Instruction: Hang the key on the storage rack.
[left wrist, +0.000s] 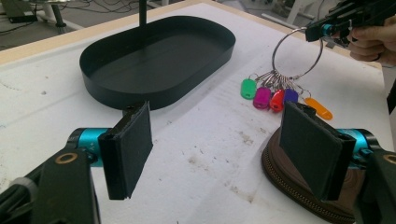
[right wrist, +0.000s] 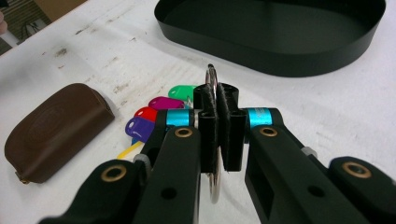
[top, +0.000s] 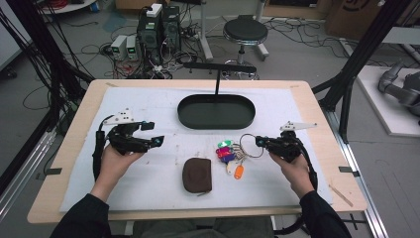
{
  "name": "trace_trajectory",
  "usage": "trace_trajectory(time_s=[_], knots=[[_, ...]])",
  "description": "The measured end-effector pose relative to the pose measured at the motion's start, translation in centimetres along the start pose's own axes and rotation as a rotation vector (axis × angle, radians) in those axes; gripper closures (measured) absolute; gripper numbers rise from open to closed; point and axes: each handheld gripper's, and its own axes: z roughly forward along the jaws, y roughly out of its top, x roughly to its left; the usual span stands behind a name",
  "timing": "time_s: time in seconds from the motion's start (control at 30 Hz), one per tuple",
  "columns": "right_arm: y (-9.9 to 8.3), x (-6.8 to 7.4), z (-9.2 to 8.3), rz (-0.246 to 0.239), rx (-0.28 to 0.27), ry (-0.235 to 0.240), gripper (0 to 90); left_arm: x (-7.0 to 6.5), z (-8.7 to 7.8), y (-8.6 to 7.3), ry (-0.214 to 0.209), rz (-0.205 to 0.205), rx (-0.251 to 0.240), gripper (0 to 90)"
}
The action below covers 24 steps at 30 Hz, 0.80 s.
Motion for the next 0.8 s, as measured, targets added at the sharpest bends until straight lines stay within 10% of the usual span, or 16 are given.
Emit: trace_trajectory(time_s=[0.8], knots=[[2.9,0.9,-2.3,-0.094,-0.096,0.015,88.3,0.2,-0.5,0.0,0.003,-0.008,-0.029,25.8]])
